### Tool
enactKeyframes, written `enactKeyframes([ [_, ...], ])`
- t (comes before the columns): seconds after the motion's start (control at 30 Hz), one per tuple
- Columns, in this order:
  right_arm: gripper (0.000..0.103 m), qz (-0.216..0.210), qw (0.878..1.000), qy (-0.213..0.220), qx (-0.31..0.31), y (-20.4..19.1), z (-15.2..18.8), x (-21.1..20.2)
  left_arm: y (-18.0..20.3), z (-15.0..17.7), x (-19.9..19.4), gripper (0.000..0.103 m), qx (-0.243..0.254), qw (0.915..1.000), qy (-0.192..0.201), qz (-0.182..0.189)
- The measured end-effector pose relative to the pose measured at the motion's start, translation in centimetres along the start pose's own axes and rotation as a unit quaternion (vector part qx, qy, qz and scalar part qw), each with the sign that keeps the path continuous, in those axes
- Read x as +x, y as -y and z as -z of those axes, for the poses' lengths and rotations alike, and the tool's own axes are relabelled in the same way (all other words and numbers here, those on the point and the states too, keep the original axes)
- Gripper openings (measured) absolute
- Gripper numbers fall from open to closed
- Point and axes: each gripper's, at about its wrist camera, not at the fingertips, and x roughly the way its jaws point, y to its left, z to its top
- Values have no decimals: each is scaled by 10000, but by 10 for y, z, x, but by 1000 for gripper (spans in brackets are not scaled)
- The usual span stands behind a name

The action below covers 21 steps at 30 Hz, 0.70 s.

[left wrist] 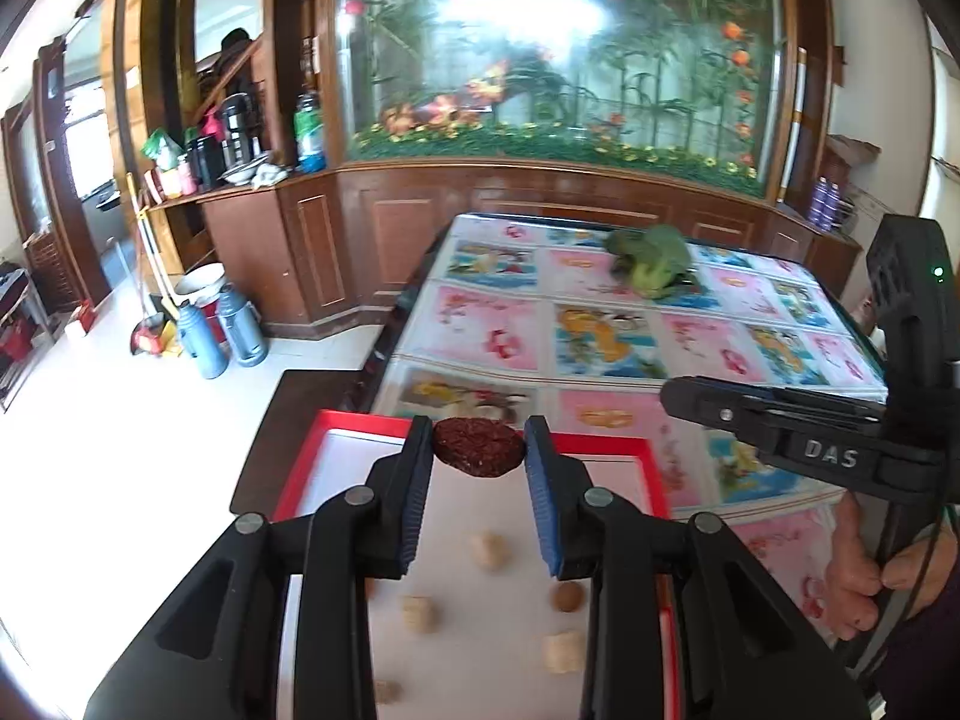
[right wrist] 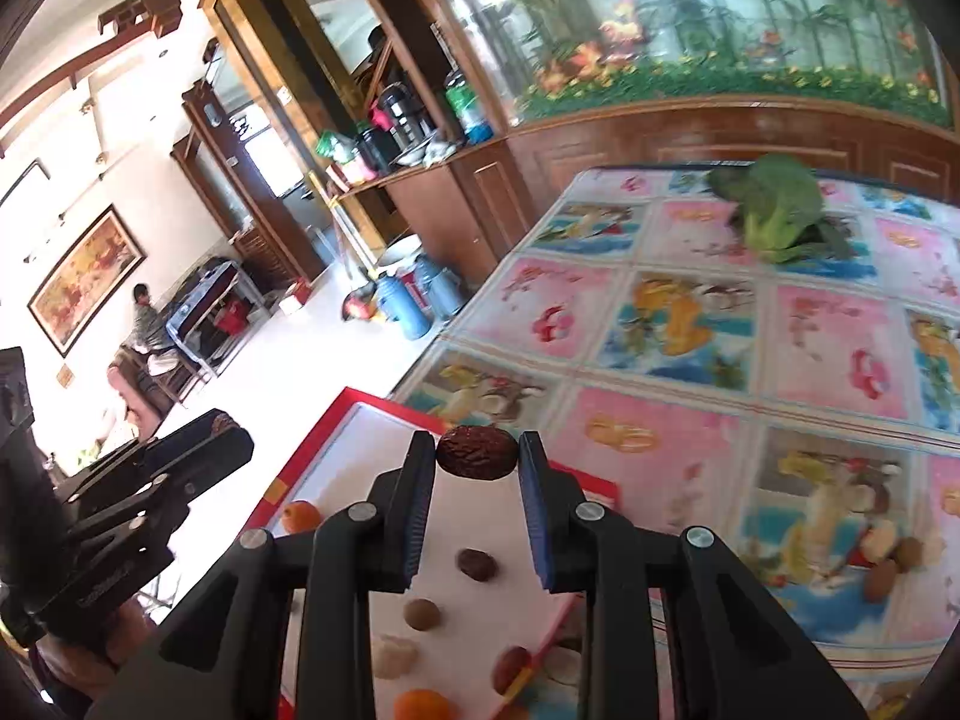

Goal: Organize fruits
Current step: 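Carry both dates over the white tray and open both tools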

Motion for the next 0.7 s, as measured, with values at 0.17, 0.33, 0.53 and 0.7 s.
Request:
enactKeyframes([
  [0.17,27,40,9989,-468,23,-1,11,34,-14,10,29,33,-48,9995,-298,-4],
  [0.33,27,262,9963,-817,-94,-5,23,60,-18,20,61,33,-92,9975,-694,-21],
  [0.53,27,532,9910,-1225,-89,-3,34,84,-27,29,94,33,-255,9923,-1193,-194],
  [0.7,27,684,9889,-1316,-106,-2,38,87,-28,36,106,33,-252,9881,-1489,-301],
])
